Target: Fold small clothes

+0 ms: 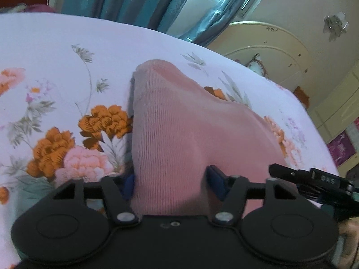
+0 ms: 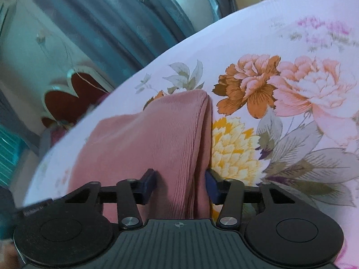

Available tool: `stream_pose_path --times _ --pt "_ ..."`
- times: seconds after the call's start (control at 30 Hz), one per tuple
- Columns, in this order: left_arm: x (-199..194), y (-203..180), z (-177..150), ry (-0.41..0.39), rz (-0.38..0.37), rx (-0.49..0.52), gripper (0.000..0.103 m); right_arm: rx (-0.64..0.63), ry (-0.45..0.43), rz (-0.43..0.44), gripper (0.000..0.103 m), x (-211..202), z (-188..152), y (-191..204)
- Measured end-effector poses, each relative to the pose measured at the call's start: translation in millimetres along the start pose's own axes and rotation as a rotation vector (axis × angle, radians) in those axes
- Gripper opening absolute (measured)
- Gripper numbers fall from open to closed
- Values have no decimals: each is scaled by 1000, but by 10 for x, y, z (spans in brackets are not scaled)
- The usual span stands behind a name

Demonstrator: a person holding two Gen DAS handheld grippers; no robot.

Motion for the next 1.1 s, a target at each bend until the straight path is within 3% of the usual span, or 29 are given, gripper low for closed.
stream_pose_path --times 0.07,0.33,0.7,0.9,1.1 --pt "-23 -30 3 -12 -6 -1 46 52 56 51 23 47 9 -44" --pt "-77 -147 37 -40 17 21 34 16 42 35 22 50 -14 62" --pt "-577 -370 158 -109 39 97 30 -6 16 147 21 -196 -47 605" --pt "-1090 -91 145 -145 75 99 30 -17 27 207 21 -113 -260 1156" --pt "-1643 561 128 -169 95 104 30 -32 40 234 21 180 -687 1914"
Point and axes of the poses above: each gripper's, at about its wrist camera, not at the fingertips, and x roughly the way its jaws point, y to its left, z to its top, the point moved 1 cm from there along x, roughly the way its jaws point, and after that the axes turned 5 degrees about x, right-handed, at the moved point
